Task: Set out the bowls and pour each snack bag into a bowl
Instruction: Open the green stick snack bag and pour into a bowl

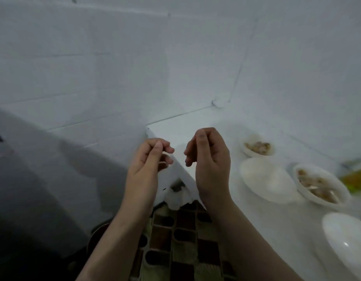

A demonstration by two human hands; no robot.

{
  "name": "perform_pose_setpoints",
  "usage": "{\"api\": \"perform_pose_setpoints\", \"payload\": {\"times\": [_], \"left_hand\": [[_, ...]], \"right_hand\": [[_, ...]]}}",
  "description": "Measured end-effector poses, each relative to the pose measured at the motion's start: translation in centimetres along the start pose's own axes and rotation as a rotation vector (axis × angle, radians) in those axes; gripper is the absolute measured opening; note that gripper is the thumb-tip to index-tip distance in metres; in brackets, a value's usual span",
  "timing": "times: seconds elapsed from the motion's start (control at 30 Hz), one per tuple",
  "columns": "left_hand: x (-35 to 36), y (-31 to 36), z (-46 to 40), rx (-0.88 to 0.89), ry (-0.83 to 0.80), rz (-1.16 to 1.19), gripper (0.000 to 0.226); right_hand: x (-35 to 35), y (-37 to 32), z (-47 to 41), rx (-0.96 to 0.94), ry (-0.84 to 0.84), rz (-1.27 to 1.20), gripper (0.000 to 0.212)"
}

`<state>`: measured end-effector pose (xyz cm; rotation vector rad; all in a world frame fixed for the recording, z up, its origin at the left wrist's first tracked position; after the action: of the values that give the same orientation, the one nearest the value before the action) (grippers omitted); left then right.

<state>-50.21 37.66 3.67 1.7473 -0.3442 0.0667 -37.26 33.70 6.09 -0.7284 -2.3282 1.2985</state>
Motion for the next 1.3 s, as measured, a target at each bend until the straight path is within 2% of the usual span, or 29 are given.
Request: {"api": "perform_pose_setpoints", "payload": {"times": [0.37,0.6,0.8,0.93,1.0,1.1,1.2,1.3], "left_hand": [[21.1,0.0,6.3,-0.027,-0.458,0.031,0.028],[31.3,-1.7,9.4,-0.093,-0.569,0.102,0.029],[36.6,-3.7,9.3,-0.152,-0.584,0.1,0.029],[39.9,-5.3,7.6,-0.224,-0.609,0.128,0.027],[41.7,-6.3,6.3,-0.268,-0.632,0.143,0.027],[44.3,-7.8,4.5,-0.336,-0.662,0.132,0.025],[46.6,-9.2,2.7,-0.393,-0.687,0.116,0.023],[48.7,-10.6,0.8,-0.426,-0.706,0.094,0.02]], "right_hand": [[-22.5,-5.4,1.2,-0.021,0.428,0.211,0.03],[-33.3,-5.7,0.7,-0.029,0.61,0.242,0.034],[-39.2,-4.8,-1.6,0.009,0.684,0.32,0.036],[-42.7,-2.0,-4.3,0.1,0.745,0.374,0.041],[-44.6,-0.6,-6.1,0.124,0.76,0.473,0.041],[-47.5,1.0,-9.7,0.149,0.771,0.669,0.03],[-49.7,2.8,-13.2,0.185,0.717,0.901,0.021],[-51.4,5.5,-16.2,0.358,0.652,1.078,0.029]]}}
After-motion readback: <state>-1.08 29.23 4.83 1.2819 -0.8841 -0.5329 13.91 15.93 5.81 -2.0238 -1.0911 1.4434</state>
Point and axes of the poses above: each hand's wrist, its own z-axis away from the middle knuckle, its own x-axis out of the palm, y = z × x, the point moved 5 cm from there along -z, towards the middle knuckle, and after that the axes turned 3 degrees about y, right-handed, at the moved point
